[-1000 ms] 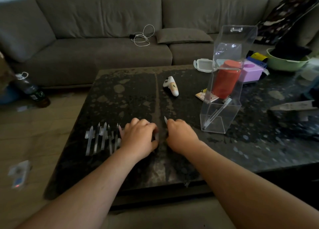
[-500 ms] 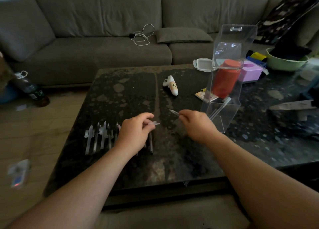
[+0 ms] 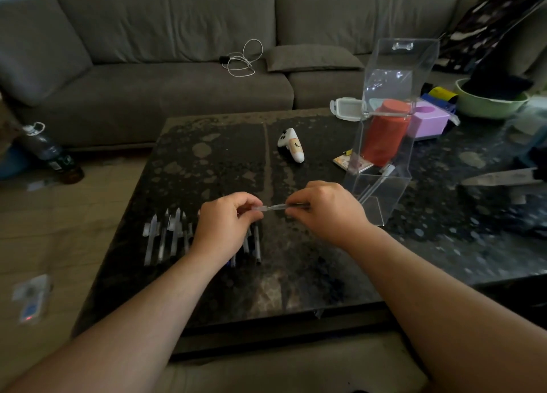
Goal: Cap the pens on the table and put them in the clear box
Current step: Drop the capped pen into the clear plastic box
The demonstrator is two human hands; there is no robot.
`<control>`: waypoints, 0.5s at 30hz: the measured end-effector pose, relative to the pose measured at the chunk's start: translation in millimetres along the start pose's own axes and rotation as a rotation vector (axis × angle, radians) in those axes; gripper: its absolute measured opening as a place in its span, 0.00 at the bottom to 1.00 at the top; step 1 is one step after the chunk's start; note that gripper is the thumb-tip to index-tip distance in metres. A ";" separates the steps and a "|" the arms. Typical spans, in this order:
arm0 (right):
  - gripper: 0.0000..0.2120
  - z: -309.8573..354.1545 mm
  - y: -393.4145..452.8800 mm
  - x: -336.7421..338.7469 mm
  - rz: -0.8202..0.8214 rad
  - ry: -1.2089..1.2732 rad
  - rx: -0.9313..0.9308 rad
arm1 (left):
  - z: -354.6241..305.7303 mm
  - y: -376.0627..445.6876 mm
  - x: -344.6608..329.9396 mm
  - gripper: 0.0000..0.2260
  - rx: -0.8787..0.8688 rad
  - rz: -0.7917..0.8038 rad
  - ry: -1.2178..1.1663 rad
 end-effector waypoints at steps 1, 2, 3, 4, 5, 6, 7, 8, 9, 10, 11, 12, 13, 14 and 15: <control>0.08 1.2 0.0 0.2 0.001 -0.005 0.005 | -1.4 -0.4 -0.9 0.07 -0.006 0.007 -0.002; 0.08 2.9 0.2 0.4 0.003 -0.008 0.012 | -2.8 -0.9 -1.4 0.07 -0.013 0.011 -0.001; 0.08 4.8 0.2 0.3 0.000 -0.007 0.022 | -4.0 -1.2 -1.9 0.07 -0.018 0.011 0.001; 0.08 7.0 0.1 0.1 0.001 -0.004 0.028 | -5.0 -1.6 -2.3 0.07 -0.022 0.008 0.005; 0.08 8.9 0.1 -0.7 -0.001 -0.004 0.034 | -5.9 -2.1 -2.4 0.07 -0.025 0.002 0.010; 0.08 10.7 -0.1 -1.1 -0.002 -0.009 0.034 | -6.5 -2.5 -2.3 0.07 -0.028 -0.006 0.013; 0.09 12.0 -0.4 -1.4 -0.010 -0.017 0.033 | -7.3 -2.6 -1.7 0.07 -0.030 -0.013 0.013; 0.09 13.3 -0.9 -1.3 -0.019 -0.027 0.031 | -8.5 -2.8 -0.6 0.07 -0.035 -0.019 0.008; 0.09 14.7 -1.3 -0.8 -0.036 -0.035 0.032 | -9.6 -2.7 1.3 0.07 -0.047 -0.028 -0.001; 0.09 16.0 -1.7 0.5 -0.051 -0.042 0.028 | -10.6 -2.1 3.3 0.07 -0.062 -0.038 -0.013; 0.09 17.3 -2.2 1.9 -0.068 -0.043 0.025 | -11.3 -1.4 5.3 0.07 -0.079 -0.047 -0.022; 0.09 18.3 -2.8 2.8 -0.076 -0.039 0.023 | -11.9 -1.3 6.8 0.07 -0.090 -0.050 -0.025; 0.09 18.7 -3.6 2.2 -0.075 -0.028 0.023 | -12.1 -1.7 7.1 0.07 -0.095 -0.048 -0.013; 0.09 18.6 -4.7 1.2 -0.059 -0.020 0.016 | -13.4 -2.5 6.3 0.08 -0.099 -0.042 0.008; 0.09 18.2 -5.3 0.5 -0.044 -0.017 0.008 | -14.1 -3.2 5.2 0.08 -0.100 -0.038 0.029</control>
Point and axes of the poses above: each hand's wrist, its own y-axis towards the middle knuckle, its own x-axis out of the back of the hand, z = x × y, the point moved 7 cm from there along y, towards the middle knuckle, and after that the axes turned 10 degrees about z, right-handed, at the moved point
